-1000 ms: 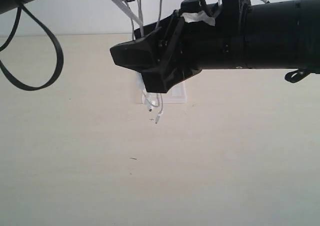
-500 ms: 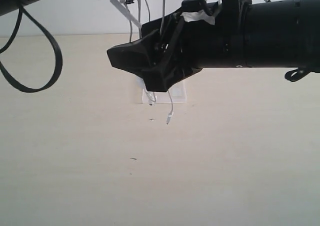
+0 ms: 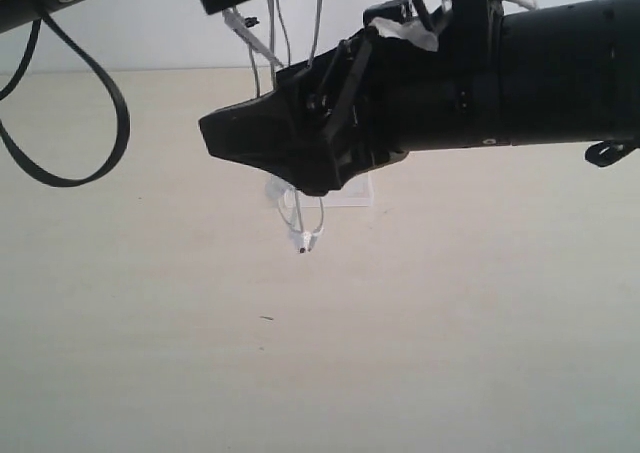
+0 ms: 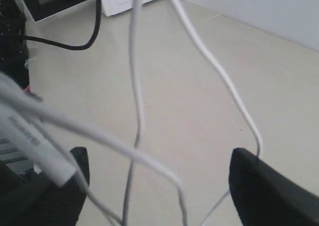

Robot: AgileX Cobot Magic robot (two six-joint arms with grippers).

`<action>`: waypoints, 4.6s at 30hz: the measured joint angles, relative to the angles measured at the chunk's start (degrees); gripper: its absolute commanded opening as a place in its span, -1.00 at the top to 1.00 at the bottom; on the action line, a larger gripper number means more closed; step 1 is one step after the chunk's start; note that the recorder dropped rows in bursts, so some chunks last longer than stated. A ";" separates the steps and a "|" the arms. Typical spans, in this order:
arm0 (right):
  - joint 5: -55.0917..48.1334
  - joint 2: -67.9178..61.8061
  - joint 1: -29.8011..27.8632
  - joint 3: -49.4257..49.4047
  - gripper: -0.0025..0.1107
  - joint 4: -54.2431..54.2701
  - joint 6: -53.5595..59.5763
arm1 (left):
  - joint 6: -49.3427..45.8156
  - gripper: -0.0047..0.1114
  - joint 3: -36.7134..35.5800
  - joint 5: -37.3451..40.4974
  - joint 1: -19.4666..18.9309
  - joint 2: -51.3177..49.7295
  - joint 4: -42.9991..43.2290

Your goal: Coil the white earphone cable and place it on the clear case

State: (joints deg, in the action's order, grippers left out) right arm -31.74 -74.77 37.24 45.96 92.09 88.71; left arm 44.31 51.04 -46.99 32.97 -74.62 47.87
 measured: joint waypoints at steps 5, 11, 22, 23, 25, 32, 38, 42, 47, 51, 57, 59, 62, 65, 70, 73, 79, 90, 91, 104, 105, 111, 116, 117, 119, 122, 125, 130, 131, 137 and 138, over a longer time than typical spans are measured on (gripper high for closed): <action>1.62 2.76 0.00 0.00 -0.35 -5.24 -6.79 | -0.36 0.92 0.00 1.27 0.00 0.00 0.00; 3.74 4.54 0.00 0.00 -0.35 -7.49 -10.56 | -0.36 0.92 0.00 1.41 0.00 0.00 0.00; 6.09 5.00 0.00 -0.33 -0.35 -6.02 -6.91 | -0.36 0.92 0.00 -0.21 0.00 0.00 -0.10; 6.07 5.00 0.00 -0.33 -0.35 -4.90 -5.36 | -0.36 0.92 0.00 -0.64 0.00 0.00 -0.10; 6.07 5.00 0.00 -0.33 -0.35 -1.96 -2.34 | 0.13 0.92 0.00 -1.27 0.00 0.00 -0.10; 4.88 1.38 0.00 -0.33 -0.35 6.42 8.28 | 1.80 0.92 0.00 -2.15 0.00 0.00 -0.19; 4.66 -2.14 0.00 0.03 -0.30 7.42 12.41 | 2.97 0.92 0.00 -2.51 0.00 0.00 0.42; 4.56 -2.89 0.00 0.03 -0.28 7.42 13.34 | 3.06 0.92 0.00 -2.51 0.00 0.00 0.51; 2.92 -3.01 0.00 1.33 -0.28 7.42 13.95 | 3.20 0.92 0.00 -2.51 0.00 0.00 1.05; 1.79 -3.01 0.00 2.18 -0.25 7.42 14.13 | 3.88 0.92 0.00 -2.51 0.00 0.00 1.38; 1.80 -3.01 0.00 2.21 0.20 7.42 13.95 | 4.09 0.92 0.00 -2.53 0.00 0.00 1.60; 1.80 -3.01 0.00 2.21 0.41 7.42 13.83 | 4.09 0.92 0.00 -2.53 0.00 0.00 1.60; 1.80 -3.01 0.00 2.21 0.80 7.42 13.59 | 4.09 0.92 0.00 -2.53 0.00 0.00 1.60; 3.09 -3.01 0.00 2.21 0.96 7.42 13.04 | 4.09 0.92 0.00 -2.53 0.00 0.00 1.75; 6.17 -3.01 0.00 2.21 0.96 7.42 12.14 | 4.09 0.92 0.00 -2.07 0.00 0.00 1.85; 6.57 -3.01 0.00 2.21 0.96 7.42 11.91 | 4.09 0.92 0.00 -1.99 0.00 0.00 1.85; 6.96 -2.39 0.00 2.21 0.96 7.42 11.54 | 3.89 0.92 0.00 -1.48 0.00 0.00 1.59; 10.40 -0.20 0.00 2.21 0.96 2.33 2.07 | 0.71 0.92 0.13 12.35 -0.34 0.75 -1.96; 10.72 -0.20 0.00 2.21 0.96 0.60 0.28 | 0.57 0.92 0.13 12.72 -0.66 0.90 -1.96; 10.71 1.71 0.00 2.21 0.96 -11.60 -12.01 | 2.78 0.92 0.13 19.19 -6.58 1.51 -2.58; 10.71 1.93 0.00 2.21 0.96 -12.68 -13.13 | 2.78 0.92 0.13 20.07 -6.58 1.51 -2.58; 9.46 3.72 0.00 2.21 0.96 -21.33 -21.56 | 6.06 0.92 0.13 21.99 -6.58 1.51 0.81; 9.03 5.04 0.00 2.21 0.96 -30.19 -29.90 | 14.21 0.92 0.13 22.30 -6.58 1.51 8.86; 9.03 5.19 0.00 2.21 0.96 -31.35 -31.49 | 15.68 0.92 0.13 22.41 -6.58 1.51 10.52; 8.76 5.65 0.00 2.21 0.96 -33.66 -34.04 | 19.25 0.92 0.13 22.59 -6.58 1.51 14.57; 7.81 6.29 0.00 2.21 0.96 -35.22 -35.90 | 23.37 0.92 0.13 22.74 -6.58 1.51 19.70; 6.26 6.66 0.00 2.21 0.96 -36.86 -37.97 | 25.84 0.91 0.13 22.74 -6.58 1.51 22.99; 4.61 7.00 0.00 2.21 0.96 -42.80 -43.98 | 27.46 0.44 -1.63 22.74 -6.58 1.51 26.06; 4.52 7.00 0.00 2.21 0.96 -43.59 -45.24 | 27.59 0.33 -1.90 22.78 -6.58 1.51 26.32; 3.82 7.00 0.00 2.21 0.96 -45.23 -47.66 | 29.88 -0.26 -2.20 23.08 -6.67 1.51 27.02; 3.58 7.00 0.00 2.21 0.96 -45.34 -47.85 | 30.41 -0.31 -2.20 23.08 -6.67 1.51 27.24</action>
State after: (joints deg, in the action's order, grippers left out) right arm -28.16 -67.77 37.24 48.17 46.74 40.87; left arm 74.72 48.84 -23.91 26.30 -73.12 75.10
